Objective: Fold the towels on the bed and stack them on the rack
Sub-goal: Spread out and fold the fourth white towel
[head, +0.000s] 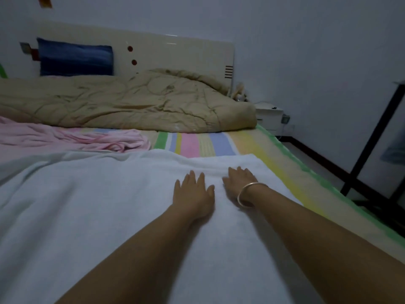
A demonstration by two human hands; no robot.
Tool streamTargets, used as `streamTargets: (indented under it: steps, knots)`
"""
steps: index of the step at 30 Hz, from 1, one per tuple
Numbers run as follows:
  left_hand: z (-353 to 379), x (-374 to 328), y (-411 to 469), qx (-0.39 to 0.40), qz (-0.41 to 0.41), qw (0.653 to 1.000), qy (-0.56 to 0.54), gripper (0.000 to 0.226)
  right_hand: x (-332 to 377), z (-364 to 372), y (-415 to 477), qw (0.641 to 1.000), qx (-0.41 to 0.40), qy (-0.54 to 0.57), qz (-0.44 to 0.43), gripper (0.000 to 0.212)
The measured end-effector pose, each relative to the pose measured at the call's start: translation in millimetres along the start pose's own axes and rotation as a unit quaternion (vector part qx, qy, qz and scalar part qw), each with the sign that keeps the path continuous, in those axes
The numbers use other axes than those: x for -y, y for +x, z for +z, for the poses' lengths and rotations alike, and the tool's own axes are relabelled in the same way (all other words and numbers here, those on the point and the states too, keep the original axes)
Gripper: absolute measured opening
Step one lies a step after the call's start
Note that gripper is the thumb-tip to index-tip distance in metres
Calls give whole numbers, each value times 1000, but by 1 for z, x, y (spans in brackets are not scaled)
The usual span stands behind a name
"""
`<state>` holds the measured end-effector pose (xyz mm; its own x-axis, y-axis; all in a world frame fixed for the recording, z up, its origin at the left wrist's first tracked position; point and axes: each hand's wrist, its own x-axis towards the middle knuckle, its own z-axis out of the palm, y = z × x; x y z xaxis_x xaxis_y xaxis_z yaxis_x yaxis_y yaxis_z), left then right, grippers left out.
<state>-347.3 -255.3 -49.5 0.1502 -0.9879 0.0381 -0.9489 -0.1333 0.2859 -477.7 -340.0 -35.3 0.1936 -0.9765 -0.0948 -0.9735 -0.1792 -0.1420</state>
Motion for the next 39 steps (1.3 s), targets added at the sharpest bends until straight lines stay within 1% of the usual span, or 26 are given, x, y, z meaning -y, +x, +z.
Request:
streamTargets:
  steps: [4, 7, 8, 10, 12, 13, 15, 18, 20, 21, 23, 24, 25, 27, 28, 29, 30, 31, 33, 35, 37, 39]
  knots:
    - [17, -4, 17, -10, -56, 998, 21, 67, -29, 15, 11, 998, 27, -43, -21, 63]
    - [30, -13, 37, -18, -73, 997, 31, 70, -39, 15, 44, 1000, 5, -23, -20, 63]
    - [33, -13, 42, -30, -72, 996, 37, 70, -40, 14, 55, 1000, -15, 0, -12, 62]
    - [42, -14, 53, -63, -76, 994, 53, 69, -44, 10, 79, 995, -89, 37, 0, 58]
    - [46, -13, 59, -82, -75, 992, 61, 68, -51, 2, 99, 983, -165, 74, 36, 49]
    - [48, -11, 60, -83, -75, 992, 58, 68, -53, -1, 109, 978, -184, 82, 47, 44]
    - [47, -11, 60, -81, -72, 993, 56, 67, -60, -13, 125, 979, -173, 76, 71, 41]
    - [44, -10, 60, -71, -71, 993, 56, 67, -63, -26, 142, 989, -112, 40, 88, 52]
    - [43, -9, 60, -69, -69, 994, 55, 67, -62, -24, 151, 990, -107, 53, 72, 52]
    - [43, -9, 60, -70, -67, 994, 55, 67, -61, -22, 155, 988, -124, 67, 69, 48]
    - [42, -8, 59, -69, -65, 994, 55, 67, -62, -22, 160, 970, -179, 136, 89, 38]
    - [42, -9, 58, -67, -63, 994, 54, 67, -65, -25, 164, 953, -202, 197, 112, 35]
    - [42, -9, 58, -64, -60, 995, 53, 67, -70, -28, 168, 928, -218, 270, 134, 35]
    - [41, -9, 57, -64, -57, 995, 53, 67, -77, -32, 173, 869, -204, 422, 157, 39]
    - [40, -10, 57, -66, -56, 995, 54, 66, -79, -31, 177, 854, -199, 454, 160, 41]
    - [40, -9, 58, -68, -55, 995, 56, 66, -76, -28, 179, 859, -204, 443, 157, 42]
    - [40, -9, 58, -70, -54, 994, 57, 66, -74, -22, 178, 876, -215, 404, 149, 43]
    - [39, -9, 59, -72, -53, 994, 59, 65, -70, -18, 176, 899, -221, 360, 117, 47]
    - [40, -9, 60, -69, -52, 994, 60, 64, -66, -10, 171, 938, -176, 297, 24, 60]
    - [41, -7, 60, -63, -52, 995, 63, 64, -62, -11, 166, 962, -133, 238, -35, 67]
    - [41, -5, 61, -63, -52, 995, 63, 64, -54, -14, 157, 977, -118, 172, -41, 69]
    - [42, -4, 62, -66, -52, 995, 59, 63, -46, -17, 138, 996, -70, 62, -8, 66]
